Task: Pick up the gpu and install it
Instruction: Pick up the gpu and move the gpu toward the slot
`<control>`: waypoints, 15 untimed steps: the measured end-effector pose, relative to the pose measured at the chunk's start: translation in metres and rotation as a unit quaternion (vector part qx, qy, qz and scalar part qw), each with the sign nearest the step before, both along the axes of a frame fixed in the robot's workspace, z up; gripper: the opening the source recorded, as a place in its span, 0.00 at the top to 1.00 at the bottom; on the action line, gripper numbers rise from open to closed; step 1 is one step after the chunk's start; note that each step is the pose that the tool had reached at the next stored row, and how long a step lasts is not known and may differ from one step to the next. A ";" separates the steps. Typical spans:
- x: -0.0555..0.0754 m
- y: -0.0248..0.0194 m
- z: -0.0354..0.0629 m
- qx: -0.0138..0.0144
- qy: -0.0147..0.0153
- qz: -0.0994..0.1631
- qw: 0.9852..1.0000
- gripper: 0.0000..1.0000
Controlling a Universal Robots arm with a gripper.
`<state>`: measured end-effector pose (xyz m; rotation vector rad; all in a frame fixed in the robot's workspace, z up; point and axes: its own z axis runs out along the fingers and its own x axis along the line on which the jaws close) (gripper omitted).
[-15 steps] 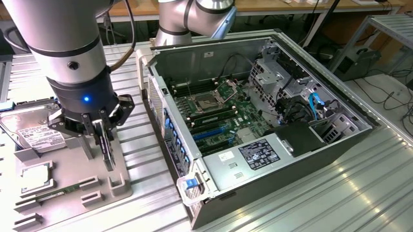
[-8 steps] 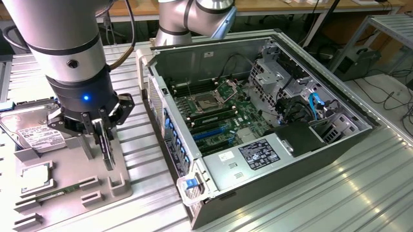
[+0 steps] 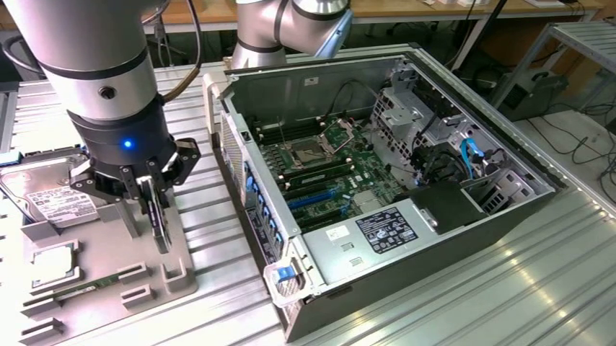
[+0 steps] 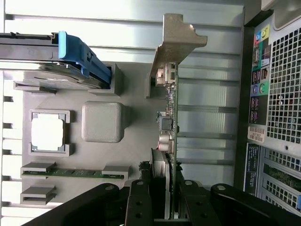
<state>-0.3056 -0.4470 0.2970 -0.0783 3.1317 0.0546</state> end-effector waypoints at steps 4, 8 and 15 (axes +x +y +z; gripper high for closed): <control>0.000 0.0000 0.0014 0.000 0.000 0.000 1.000 0.73; 0.000 0.0000 0.0027 0.000 0.000 0.000 1.000 0.73; 0.000 0.0000 0.0049 0.000 0.000 0.000 1.000 0.73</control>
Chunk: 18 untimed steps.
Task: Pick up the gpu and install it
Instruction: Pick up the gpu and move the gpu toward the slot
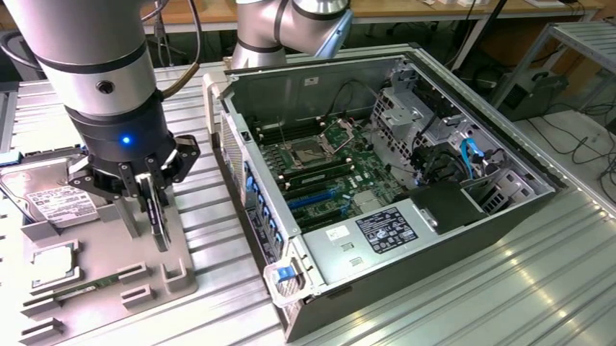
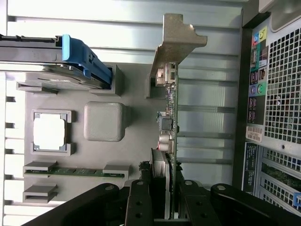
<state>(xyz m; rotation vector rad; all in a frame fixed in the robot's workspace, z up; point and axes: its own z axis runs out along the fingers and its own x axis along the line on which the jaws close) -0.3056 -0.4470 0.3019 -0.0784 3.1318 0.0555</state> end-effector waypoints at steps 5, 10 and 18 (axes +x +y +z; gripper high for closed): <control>0.000 0.0000 0.0019 0.000 0.000 0.000 1.000 0.73; 0.000 0.0000 0.0032 0.000 0.000 0.000 1.000 0.73; 0.000 0.0000 0.0055 0.000 0.000 0.000 1.000 0.73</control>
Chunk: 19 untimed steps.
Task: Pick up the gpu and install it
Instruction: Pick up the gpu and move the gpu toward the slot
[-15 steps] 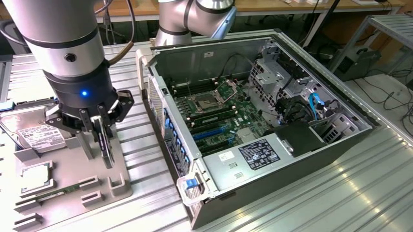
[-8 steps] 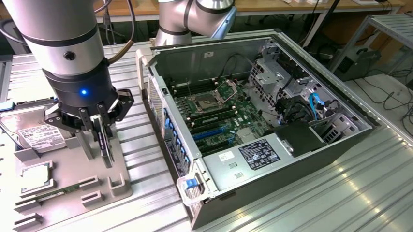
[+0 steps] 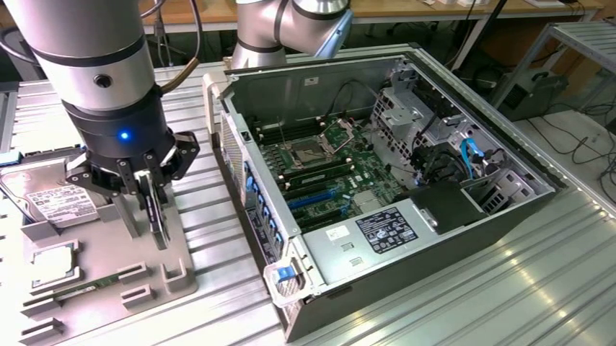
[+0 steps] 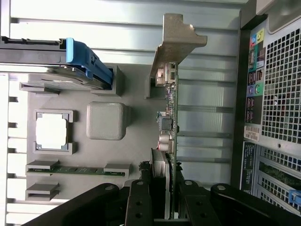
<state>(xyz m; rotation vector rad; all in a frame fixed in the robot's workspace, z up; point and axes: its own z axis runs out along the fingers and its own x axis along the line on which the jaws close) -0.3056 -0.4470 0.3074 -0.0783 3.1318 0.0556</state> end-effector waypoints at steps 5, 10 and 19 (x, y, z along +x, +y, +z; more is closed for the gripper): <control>0.000 0.0000 0.0022 0.000 0.000 0.000 1.000 0.73; 0.000 0.0000 0.0056 0.000 0.000 0.000 1.000 0.73; 0.000 0.0000 0.0097 0.001 0.000 0.000 1.000 0.73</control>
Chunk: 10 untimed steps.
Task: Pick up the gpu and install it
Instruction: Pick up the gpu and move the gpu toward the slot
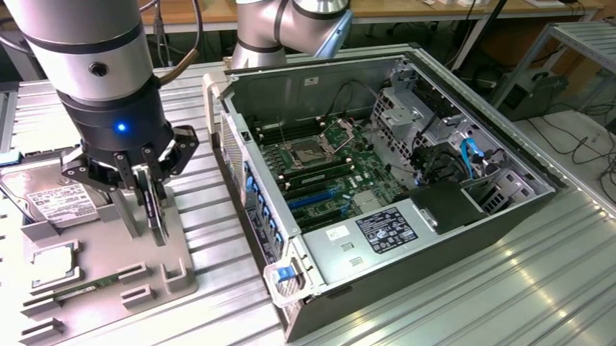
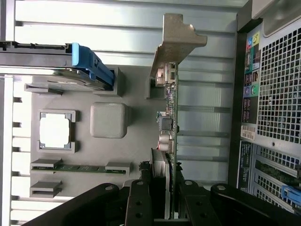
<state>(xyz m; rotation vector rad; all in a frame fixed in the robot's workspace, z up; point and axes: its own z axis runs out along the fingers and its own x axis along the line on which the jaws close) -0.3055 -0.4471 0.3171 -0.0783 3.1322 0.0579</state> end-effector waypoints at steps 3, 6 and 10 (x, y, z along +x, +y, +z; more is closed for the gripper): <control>0.000 0.0000 0.0010 0.000 0.000 0.000 1.000 0.73; 0.000 -0.0001 0.0021 0.000 0.000 0.000 1.000 0.73; 0.000 -0.0001 0.0031 0.001 0.000 0.000 1.000 0.73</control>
